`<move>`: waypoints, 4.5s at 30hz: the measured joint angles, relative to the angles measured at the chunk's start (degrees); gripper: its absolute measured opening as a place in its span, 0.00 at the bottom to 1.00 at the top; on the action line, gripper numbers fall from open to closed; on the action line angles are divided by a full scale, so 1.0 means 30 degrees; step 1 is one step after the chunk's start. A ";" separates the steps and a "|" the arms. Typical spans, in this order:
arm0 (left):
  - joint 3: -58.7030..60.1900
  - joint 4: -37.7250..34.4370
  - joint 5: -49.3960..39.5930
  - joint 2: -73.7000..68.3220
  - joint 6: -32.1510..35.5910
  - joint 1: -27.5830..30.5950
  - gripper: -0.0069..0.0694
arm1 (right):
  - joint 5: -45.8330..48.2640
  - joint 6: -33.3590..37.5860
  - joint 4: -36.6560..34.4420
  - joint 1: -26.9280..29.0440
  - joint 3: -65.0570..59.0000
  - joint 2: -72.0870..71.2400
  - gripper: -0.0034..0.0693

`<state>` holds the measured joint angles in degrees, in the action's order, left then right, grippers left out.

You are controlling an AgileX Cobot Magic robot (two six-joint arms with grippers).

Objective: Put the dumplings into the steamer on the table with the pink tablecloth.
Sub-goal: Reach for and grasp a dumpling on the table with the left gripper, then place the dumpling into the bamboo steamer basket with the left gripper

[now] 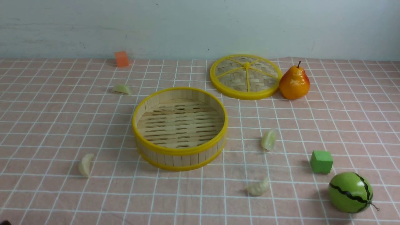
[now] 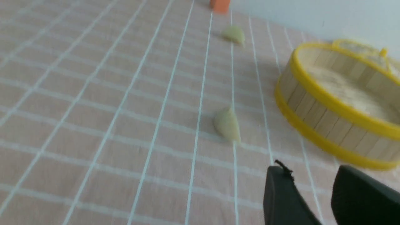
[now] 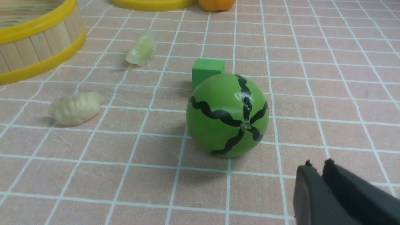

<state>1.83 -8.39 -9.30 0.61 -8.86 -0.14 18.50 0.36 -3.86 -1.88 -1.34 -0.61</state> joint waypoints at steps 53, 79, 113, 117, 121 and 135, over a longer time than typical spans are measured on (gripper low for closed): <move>-2.5989 0.1630 -1.0004 -2.9219 -0.4063 -0.0773 0.07 | 0.4150 -0.0119 -0.0762 -0.2969 1.2221 2.0640 0.02; -4.8017 0.4954 -1.3561 -4.8840 -0.7149 -0.2195 0.73 | 0.3505 0.1524 -0.1748 -0.4079 1.2548 2.3402 0.04; -5.2223 0.2796 -1.7042 -5.0041 -0.5459 -0.2116 0.26 | 0.3223 0.1524 -0.2319 -0.4079 1.2570 2.3437 0.05; -5.2243 0.0574 -1.9023 -4.9806 -0.3507 -0.2137 0.26 | 0.3223 0.1695 -0.2340 -0.4079 1.2570 2.3437 0.05; -5.2243 -0.1136 -2.0648 -4.9040 -0.1460 -0.2681 0.26 | 0.3223 0.1734 -0.2390 -0.4079 1.2570 2.3437 0.05; -4.7949 0.0729 -2.0676 -4.8038 -0.0597 -0.6115 0.15 | 0.3223 0.1798 -0.2390 -0.4079 1.2570 2.3437 0.06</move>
<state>-142.02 -6.20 -71.33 -143.50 -10.65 -18.49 28.17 5.75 -11.03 -14.12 36.37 69.70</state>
